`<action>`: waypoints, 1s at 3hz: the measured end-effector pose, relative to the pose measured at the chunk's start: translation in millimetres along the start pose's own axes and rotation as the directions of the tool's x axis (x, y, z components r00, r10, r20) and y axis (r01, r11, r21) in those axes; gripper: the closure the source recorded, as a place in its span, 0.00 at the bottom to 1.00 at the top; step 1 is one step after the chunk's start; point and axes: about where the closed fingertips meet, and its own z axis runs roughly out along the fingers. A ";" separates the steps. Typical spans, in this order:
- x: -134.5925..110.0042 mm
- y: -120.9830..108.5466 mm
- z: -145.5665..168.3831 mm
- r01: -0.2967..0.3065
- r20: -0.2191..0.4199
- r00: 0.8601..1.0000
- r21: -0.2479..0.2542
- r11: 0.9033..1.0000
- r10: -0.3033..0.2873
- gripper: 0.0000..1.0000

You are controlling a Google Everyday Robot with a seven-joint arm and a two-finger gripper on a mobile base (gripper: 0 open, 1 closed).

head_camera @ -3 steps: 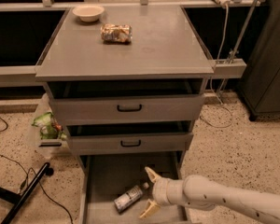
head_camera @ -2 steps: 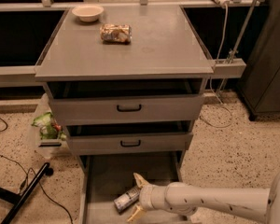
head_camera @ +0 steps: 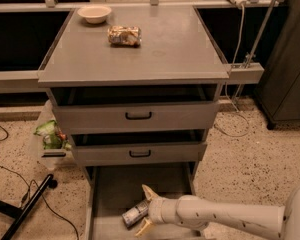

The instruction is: Pick blue plastic bottle from bottom drawer and place on counter

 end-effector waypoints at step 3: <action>41.1 -30.3 61.4 0.085 -0.058 0.995 -0.020 0.996 -0.086 0.00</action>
Offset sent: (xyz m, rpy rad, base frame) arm 0.0626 0.0225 -0.0749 -0.1223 -0.0620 0.0639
